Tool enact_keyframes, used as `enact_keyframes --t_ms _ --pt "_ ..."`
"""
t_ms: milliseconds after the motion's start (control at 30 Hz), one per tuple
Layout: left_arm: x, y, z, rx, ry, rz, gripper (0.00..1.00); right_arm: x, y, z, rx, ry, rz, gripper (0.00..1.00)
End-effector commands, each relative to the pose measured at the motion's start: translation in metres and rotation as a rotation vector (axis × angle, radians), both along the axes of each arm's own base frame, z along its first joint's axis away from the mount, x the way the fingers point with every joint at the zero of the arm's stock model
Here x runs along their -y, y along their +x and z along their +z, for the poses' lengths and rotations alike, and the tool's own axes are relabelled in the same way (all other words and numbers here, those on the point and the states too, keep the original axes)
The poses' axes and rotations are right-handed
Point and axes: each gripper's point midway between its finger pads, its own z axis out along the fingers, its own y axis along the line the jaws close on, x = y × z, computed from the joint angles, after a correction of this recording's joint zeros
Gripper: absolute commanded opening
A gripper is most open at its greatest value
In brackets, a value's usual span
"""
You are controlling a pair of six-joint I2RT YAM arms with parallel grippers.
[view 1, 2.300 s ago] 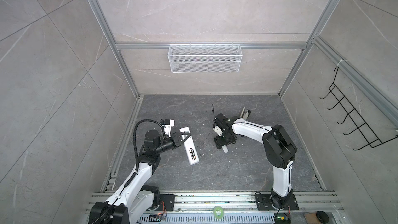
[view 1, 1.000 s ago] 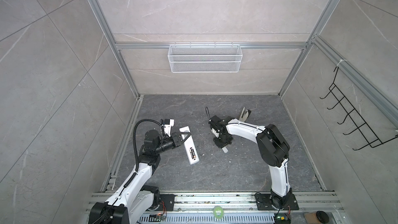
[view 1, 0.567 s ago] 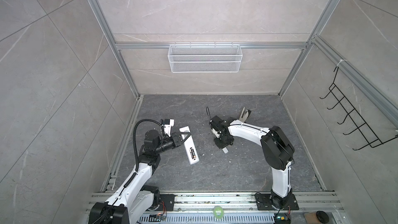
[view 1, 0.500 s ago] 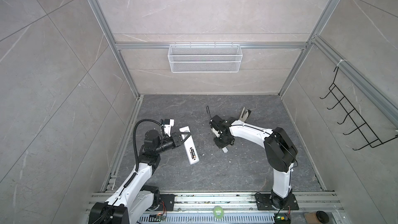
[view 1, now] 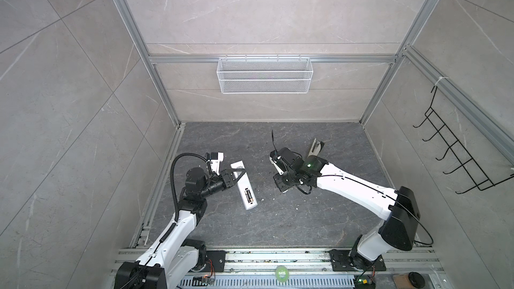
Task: Load the batteries into the remote control
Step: 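Lift the cover with the right gripper and carry it to the remote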
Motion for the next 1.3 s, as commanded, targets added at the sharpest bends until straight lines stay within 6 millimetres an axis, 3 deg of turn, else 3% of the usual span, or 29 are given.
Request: enact_keyframes --t_ms 0,133,633,1267 --pt "-0.001 0.006 0.023 0.076 -0.041 0.023 0.00 -0.008 -0.004 0.031 0.078 0.060 -0.043 0.13" --pt "-0.002 0.008 0.023 0.076 -0.041 0.038 0.00 -0.028 -0.016 0.052 0.133 0.120 -0.029 0.13" --pt "-0.002 0.011 0.019 0.083 -0.029 0.040 0.00 -0.086 -0.039 0.089 0.240 0.280 0.056 0.11" --pt "-0.002 0.015 0.020 0.083 -0.027 0.050 0.00 -0.101 -0.039 0.105 0.305 0.336 0.038 0.09"
